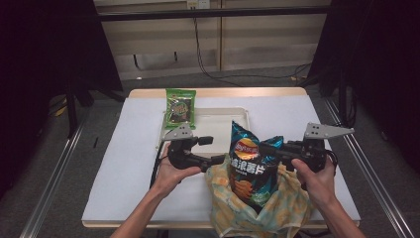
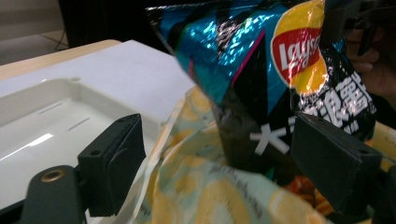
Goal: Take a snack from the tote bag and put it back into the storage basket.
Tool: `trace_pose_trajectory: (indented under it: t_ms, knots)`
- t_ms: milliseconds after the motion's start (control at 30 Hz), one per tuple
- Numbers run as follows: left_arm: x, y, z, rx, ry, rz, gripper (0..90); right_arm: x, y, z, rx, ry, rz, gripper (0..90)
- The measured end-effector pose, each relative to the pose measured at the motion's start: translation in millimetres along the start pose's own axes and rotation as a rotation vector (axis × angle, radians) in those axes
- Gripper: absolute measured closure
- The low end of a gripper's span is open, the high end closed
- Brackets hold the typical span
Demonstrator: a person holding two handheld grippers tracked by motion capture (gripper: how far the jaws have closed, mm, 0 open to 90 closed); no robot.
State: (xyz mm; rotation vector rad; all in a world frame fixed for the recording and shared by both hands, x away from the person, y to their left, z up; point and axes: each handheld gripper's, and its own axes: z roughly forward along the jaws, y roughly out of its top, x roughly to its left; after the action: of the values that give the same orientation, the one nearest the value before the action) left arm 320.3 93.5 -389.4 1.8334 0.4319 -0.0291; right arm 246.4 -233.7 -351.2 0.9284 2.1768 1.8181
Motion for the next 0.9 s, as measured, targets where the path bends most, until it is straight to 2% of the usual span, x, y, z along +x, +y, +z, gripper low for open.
trace_pose_trajectory:
  t_ms: [167,233,267,333,367,500,600,667,833,900]
  knots:
    - [-1.6,6.4,10.6,0.005,-0.041,0.019,17.0,2.7,-3.2,3.2,0.018,0.017,-0.027,81.7]
    - [-0.5,5.9,17.0,0.007,-0.068,0.006,15.8,3.1,-5.1,3.7,0.023,0.023,-0.027,81.7]
    - [2.4,4.4,22.0,0.019,-0.088,0.001,12.2,3.0,-5.0,3.3,0.021,0.024,-0.027,81.7]
    - [3.4,3.7,24.2,0.029,-0.092,0.003,8.9,2.8,-4.7,3.3,0.022,0.025,-0.032,81.7]
    - [4.9,2.5,29.3,0.02,-0.119,-0.006,7.3,2.8,-4.4,3.9,0.025,0.034,-0.037,81.7]
    - [4.4,4.3,35.6,0.04,-0.135,0.014,4.0,2.3,-4.7,5.6,0.028,0.043,-0.042,81.7]
    - [1.9,7.2,43.7,0.034,-0.173,0.024,1.9,3.3,-4.1,7.5,0.027,0.059,-0.044,81.5]
    - [-0.6,9.4,47.2,0.026,-0.173,0.027,0.2,3.9,-3.8,8.1,0.029,0.062,-0.052,81.5]
    - [-1.8,10.3,47.5,0.033,-0.197,0.043,1.9,4.5,-3.8,7.6,0.029,0.071,-0.055,81.2]
    - [-5.6,12.3,44.2,0.033,-0.2,0.07,11.0,3.6,-4.1,8.1,0.029,0.072,-0.053,80.6]
